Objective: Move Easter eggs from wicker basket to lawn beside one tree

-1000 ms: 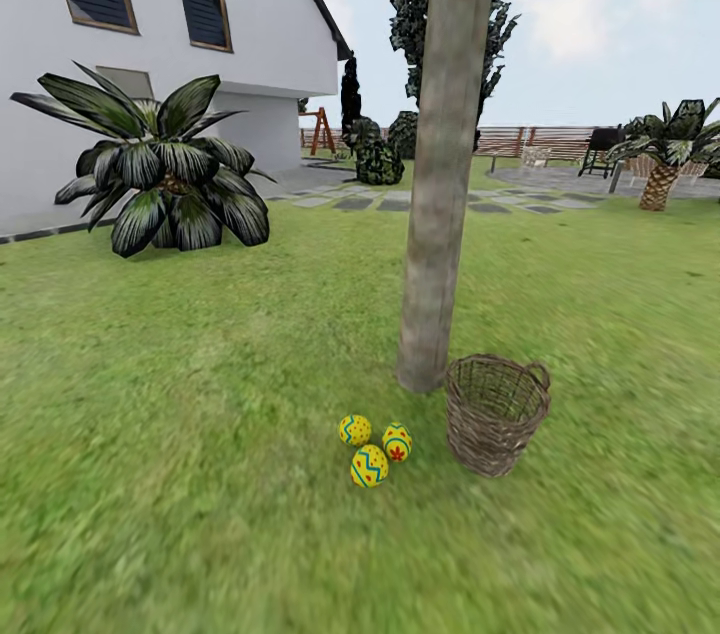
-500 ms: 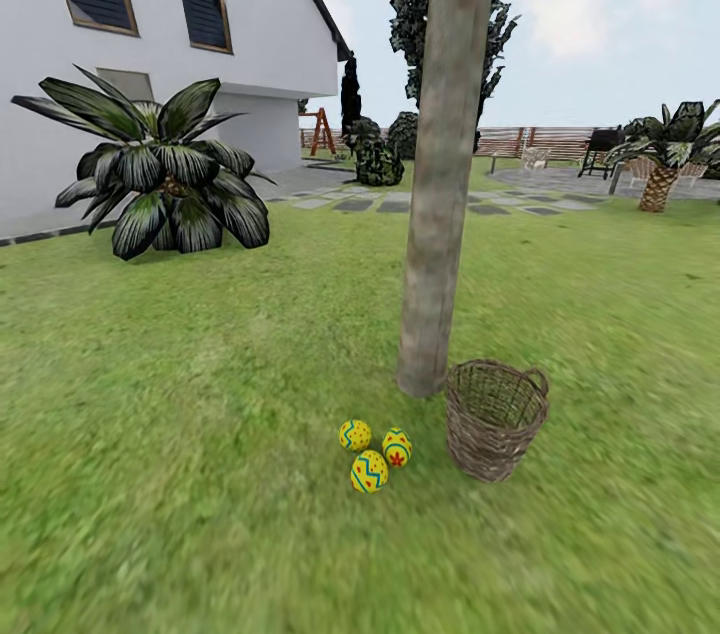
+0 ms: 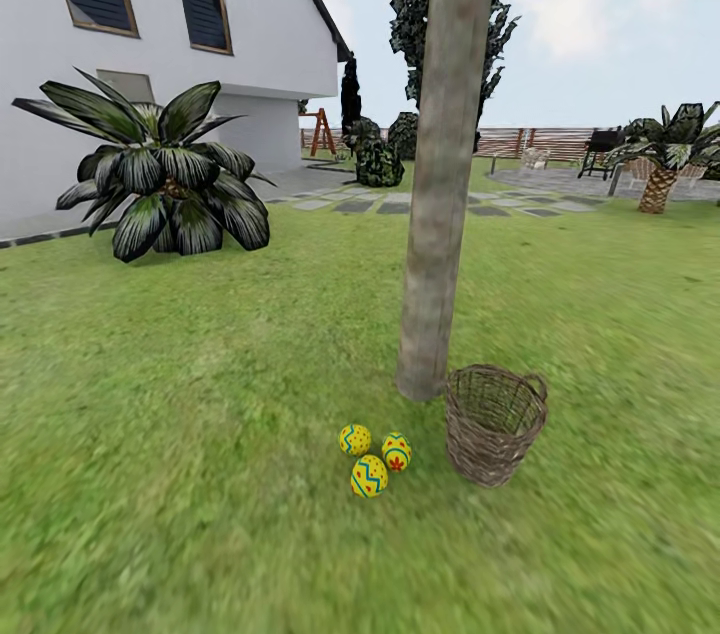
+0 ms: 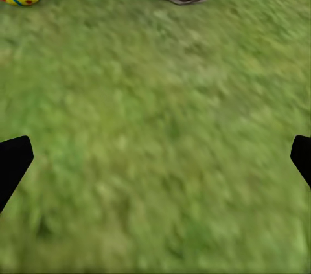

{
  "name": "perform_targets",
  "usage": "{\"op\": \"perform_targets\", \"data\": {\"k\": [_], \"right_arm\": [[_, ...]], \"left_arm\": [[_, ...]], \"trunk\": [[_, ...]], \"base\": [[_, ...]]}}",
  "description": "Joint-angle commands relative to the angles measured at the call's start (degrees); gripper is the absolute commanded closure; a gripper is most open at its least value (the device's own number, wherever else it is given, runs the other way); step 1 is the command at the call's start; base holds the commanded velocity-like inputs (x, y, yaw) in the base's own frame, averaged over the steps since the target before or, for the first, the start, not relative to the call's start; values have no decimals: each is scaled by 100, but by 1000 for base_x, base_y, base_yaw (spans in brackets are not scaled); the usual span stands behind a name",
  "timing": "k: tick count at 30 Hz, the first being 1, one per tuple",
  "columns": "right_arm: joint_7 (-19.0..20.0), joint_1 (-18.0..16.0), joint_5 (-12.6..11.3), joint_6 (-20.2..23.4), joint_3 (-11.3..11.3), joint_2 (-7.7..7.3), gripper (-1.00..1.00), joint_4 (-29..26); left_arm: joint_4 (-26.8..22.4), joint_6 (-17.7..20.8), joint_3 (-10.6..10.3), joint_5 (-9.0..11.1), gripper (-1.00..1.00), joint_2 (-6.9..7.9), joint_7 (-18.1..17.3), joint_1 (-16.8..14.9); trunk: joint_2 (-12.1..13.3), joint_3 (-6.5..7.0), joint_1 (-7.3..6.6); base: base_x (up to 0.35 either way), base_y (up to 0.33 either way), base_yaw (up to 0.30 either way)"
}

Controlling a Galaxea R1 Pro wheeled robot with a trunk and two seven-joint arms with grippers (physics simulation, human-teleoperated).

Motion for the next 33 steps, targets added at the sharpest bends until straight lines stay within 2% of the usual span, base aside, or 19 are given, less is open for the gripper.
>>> {"op": "perform_targets", "data": {"k": [1, 7, 33], "right_arm": [[-29, -2, -27, -6, 53, -1, -100, -3], [-27, -2, -27, -6, 58, 0, -100, -3], [-27, -2, -27, -6, 55, 0, -100, -3]], "left_arm": [[1, -10, -138, 28, -100, 0, -21, -3], [0, 22, -353, 70, -100, 16, -248, -3], [9, 42, -376, 96, -100, 54, -226, -3]], "trunk": [[-3, -6, -1], [-3, -6, -1], [-3, -6, -1]], "base": [[0, 0, 0], [0, 0, 0], [0, 0, 0]]}}
